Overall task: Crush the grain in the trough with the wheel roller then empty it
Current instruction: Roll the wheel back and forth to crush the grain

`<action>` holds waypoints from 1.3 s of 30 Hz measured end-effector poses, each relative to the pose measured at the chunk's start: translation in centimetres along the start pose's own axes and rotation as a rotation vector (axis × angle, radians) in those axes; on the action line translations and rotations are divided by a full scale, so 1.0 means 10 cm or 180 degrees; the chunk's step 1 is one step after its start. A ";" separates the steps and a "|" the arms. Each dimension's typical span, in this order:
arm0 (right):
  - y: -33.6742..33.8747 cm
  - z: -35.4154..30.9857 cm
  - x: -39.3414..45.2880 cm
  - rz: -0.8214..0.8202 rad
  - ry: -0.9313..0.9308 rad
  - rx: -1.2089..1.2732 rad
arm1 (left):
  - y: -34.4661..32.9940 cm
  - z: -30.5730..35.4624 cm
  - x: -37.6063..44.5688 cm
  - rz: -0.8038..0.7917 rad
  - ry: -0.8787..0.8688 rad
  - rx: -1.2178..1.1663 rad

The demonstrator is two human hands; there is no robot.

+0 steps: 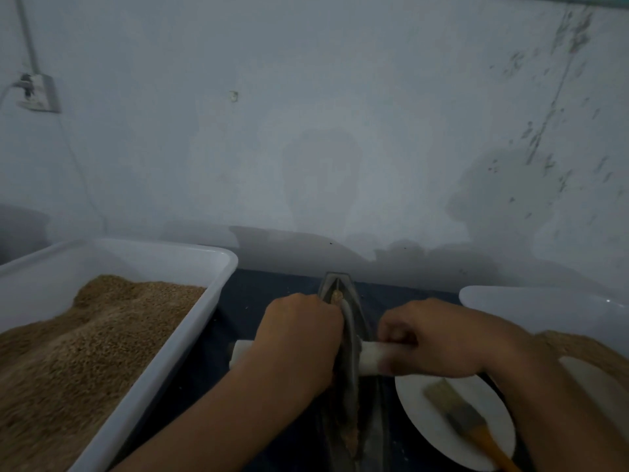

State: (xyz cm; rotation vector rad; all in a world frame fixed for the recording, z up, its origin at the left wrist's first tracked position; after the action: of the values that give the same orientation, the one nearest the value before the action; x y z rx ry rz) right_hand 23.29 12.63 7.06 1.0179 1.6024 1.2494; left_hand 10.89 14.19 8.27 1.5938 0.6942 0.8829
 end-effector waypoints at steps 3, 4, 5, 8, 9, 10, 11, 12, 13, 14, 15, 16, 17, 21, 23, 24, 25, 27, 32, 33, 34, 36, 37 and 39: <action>0.04 -0.09 -0.04 -0.0004 0.0042 -0.0101 | 0.03 0.01 -0.09 -0.0124 -0.0043 -0.0023; 0.04 -0.10 -0.04 -0.0007 0.0027 -0.0101 | 0.03 0.00 -0.10 -0.0155 -0.0044 -0.0041; 0.04 -0.09 -0.04 -0.0017 0.0002 -0.0083 | 0.03 -0.01 -0.10 -0.0170 -0.0033 -0.0059; -0.01 -0.01 0.02 -0.0004 -0.0083 0.0033 | 0.00 -0.04 -0.04 -0.0092 0.0049 -0.0086; -0.03 0.04 0.05 0.0048 -0.0114 0.0042 | -0.03 -0.05 -0.01 -0.0028 0.0091 -0.0085; -0.04 0.09 0.10 0.0132 -0.0151 0.0031 | -0.05 -0.08 0.03 0.0042 0.0145 -0.0107; -0.05 0.16 0.15 0.0250 -0.0200 0.0016 | -0.09 -0.11 0.09 0.0115 0.0202 -0.0139; -0.06 0.23 0.21 0.0405 -0.0249 0.0013 | -0.13 -0.14 0.14 0.0198 0.0254 -0.0154; -0.07 0.30 0.26 0.0589 -0.0305 0.0018 | -0.17 -0.17 0.20 0.0291 0.0283 -0.0147; -0.06 0.36 0.31 0.0813 -0.0336 0.0014 | -0.20 -0.18 0.26 0.0386 0.0286 -0.0144; -0.05 0.40 0.35 0.1056 -0.0351 -0.0017 | -0.23 -0.20 0.30 0.0495 0.0286 -0.0164; -0.03 0.42 0.38 0.1292 -0.0353 -0.0058 | -0.25 -0.22 0.34 0.0609 0.0288 -0.0218; -0.02 0.44 0.40 0.1496 -0.0367 -0.0100 | -0.27 -0.24 0.36 0.0723 0.0308 -0.0279; 0.00 0.43 0.42 0.1862 -0.0390 -0.0302 | -0.31 -0.29 0.39 0.0895 0.0317 -0.0502; 0.01 0.40 0.42 0.1861 -0.0359 -0.0358 | -0.32 -0.31 0.39 0.0872 0.0340 -0.0539; 0.01 0.40 0.42 0.1826 -0.0329 -0.0340 | -0.31 -0.31 0.39 0.0849 0.0363 -0.0557; 0.02 0.38 0.41 0.1728 -0.0306 -0.0265 | -0.30 -0.31 0.38 0.0797 0.0370 -0.0593; 0.00 0.36 0.38 0.1382 -0.0283 -0.0058 | -0.25 -0.29 0.36 0.0621 0.0337 -0.0629; -0.05 0.22 0.18 0.0410 -0.0319 0.0003 | -0.13 -0.13 0.19 0.0093 0.0108 -0.0248; -0.05 0.17 0.14 0.0304 -0.0278 0.0010 | -0.09 -0.09 0.14 0.0058 0.0075 -0.0158; -0.04 0.11 0.10 0.0221 -0.0216 0.0014 | -0.06 -0.06 0.09 0.0025 0.0058 -0.0094; -0.02 0.00 0.03 0.0095 -0.0121 0.0052 | 0.02 -0.01 -0.01 -0.0021 0.0019 -0.0061; -0.02 -0.03 0.00 0.0067 -0.0102 0.0082 | 0.05 0.00 -0.05 -0.0039 0.0001 -0.0068; -0.01 -0.06 -0.02 0.0032 -0.0074 0.0107 | 0.07 0.00 -0.08 -0.0088 -0.0029 -0.0104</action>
State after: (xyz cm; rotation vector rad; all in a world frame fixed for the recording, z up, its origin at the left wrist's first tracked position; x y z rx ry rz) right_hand 22.77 12.28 7.02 1.0589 1.6069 1.2168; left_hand 10.43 13.35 8.81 1.5549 0.6906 0.8622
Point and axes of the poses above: each hand's wrist, its own x-axis towards the middle knuckle, its own y-axis out of the back of the hand, z = x × y, the point moved 10 cm from there along x, towards the middle knuckle, and after that the axes turned 6 degrees about y, right-handed, at the moved point
